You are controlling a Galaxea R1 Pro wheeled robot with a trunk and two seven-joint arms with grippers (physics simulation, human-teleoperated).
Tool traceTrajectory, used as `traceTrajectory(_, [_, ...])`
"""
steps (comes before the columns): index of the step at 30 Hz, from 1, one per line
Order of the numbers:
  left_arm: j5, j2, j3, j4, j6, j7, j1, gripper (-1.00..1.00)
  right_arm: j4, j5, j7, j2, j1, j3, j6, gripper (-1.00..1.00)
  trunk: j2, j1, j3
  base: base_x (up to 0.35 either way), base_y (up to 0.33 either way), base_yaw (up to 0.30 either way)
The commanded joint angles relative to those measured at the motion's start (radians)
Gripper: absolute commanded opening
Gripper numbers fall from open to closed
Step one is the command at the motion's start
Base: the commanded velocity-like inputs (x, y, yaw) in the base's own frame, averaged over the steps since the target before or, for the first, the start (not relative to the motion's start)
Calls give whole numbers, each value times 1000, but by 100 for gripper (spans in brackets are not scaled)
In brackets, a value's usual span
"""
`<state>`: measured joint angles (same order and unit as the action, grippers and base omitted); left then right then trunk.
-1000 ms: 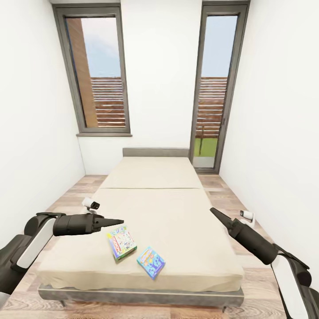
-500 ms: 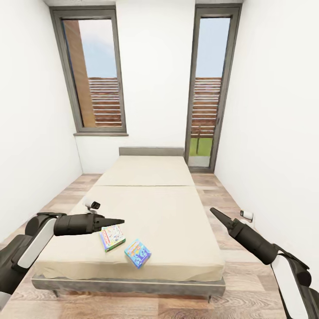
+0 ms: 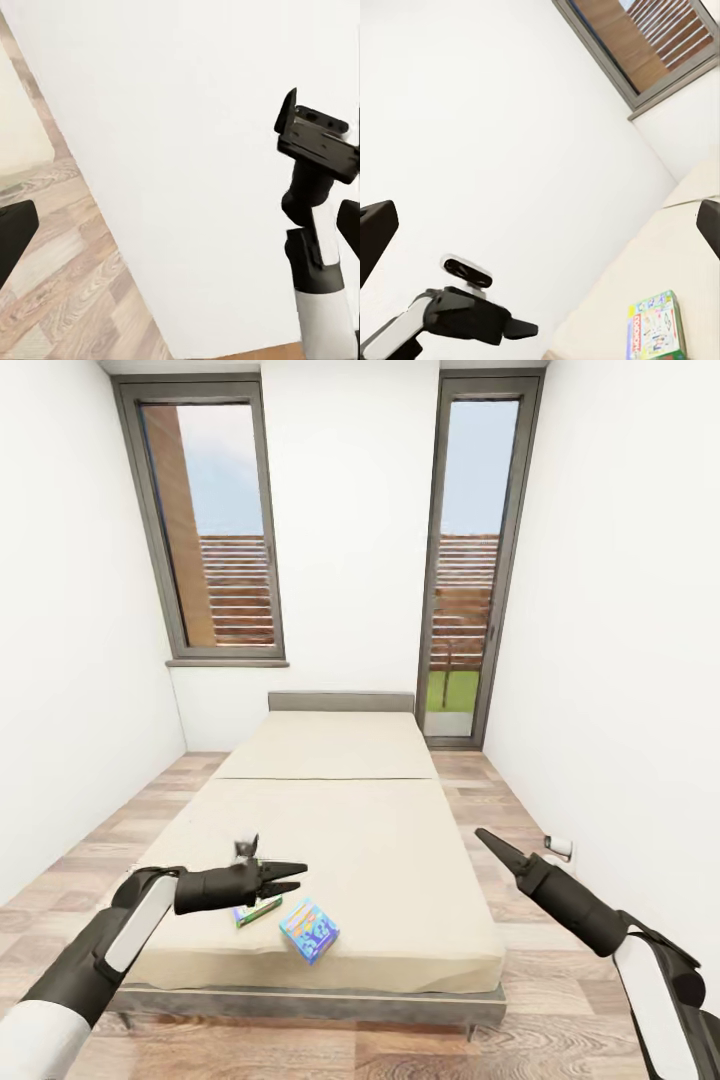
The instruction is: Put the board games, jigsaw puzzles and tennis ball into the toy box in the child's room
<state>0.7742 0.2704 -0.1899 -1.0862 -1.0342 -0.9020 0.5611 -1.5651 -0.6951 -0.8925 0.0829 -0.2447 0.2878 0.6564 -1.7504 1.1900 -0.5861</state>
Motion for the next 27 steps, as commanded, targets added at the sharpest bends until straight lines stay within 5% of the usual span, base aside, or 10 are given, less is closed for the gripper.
traceTrajectory(1, [4, -9, 6, 19, -4, 18, 1, 100, 0, -5, 1, 1, -1, 1, 7, 100, -1, 0, -1, 0, 0, 0])
traceTrajectory(6, [3, -60, 59, 105, 0, 175, 2, 100, 0, -6, 5, 7, -1, 9, 11, 100, -1, 0, -1, 0, 0, 0])
traceTrajectory(11, [4, -74, 68, 167, 6, 263, -1, 100, 0, -7, 6, 8, -1, 20, 12, 100, -1, 0, -1, 0, 0, 0])
traceTrajectory(17, [5, -84, 72, 306, 84, 286, -2, 100, 0, -7, 6, 7, -1, 24, 12, 100, -1, 0, -1, 0, 0, 0])
traceTrajectory(27, [7, -83, 75, 411, 182, 279, -3, 100, 2, -8, 6, 8, -1, 24, 12, 100, -1, 0, -1, 0, 0, 0])
